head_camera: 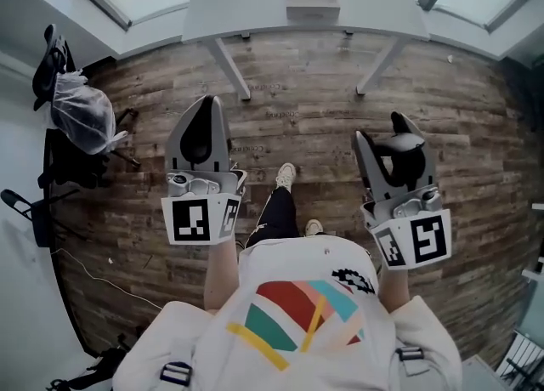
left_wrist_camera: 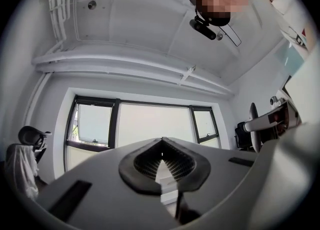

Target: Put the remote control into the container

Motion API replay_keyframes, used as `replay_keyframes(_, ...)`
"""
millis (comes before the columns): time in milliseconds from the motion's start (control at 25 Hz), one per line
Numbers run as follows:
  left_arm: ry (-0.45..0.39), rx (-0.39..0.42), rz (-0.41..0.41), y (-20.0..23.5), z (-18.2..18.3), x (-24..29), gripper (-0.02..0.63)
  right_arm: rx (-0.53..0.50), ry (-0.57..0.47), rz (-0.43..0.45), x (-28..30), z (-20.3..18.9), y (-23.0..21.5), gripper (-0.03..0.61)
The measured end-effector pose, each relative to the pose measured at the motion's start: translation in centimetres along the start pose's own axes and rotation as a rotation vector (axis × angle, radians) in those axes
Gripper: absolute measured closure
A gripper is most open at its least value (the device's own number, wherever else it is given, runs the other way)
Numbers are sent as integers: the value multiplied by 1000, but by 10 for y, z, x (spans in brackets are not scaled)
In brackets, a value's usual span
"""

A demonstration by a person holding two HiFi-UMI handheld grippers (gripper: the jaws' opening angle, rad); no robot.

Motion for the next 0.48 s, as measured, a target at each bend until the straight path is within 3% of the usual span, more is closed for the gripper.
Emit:
replay_keyframes(320, -4, -59, 17, 48, -46, 77, 604, 4, -1, 16, 101, 12, -7, 321)
replay_keyframes(480, -12, -65, -21, 65, -45, 117, 604, -14, 9, -23, 138, 25, -16, 322)
Point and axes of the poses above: the fingertips, and each gripper's own axes: x forward along the fingers, y to its left, z out of its top, the point moved 1 cm from there along -x, backward along the fingers, and after that the axes turned 14 degrees about x, right-handed, at the moved point
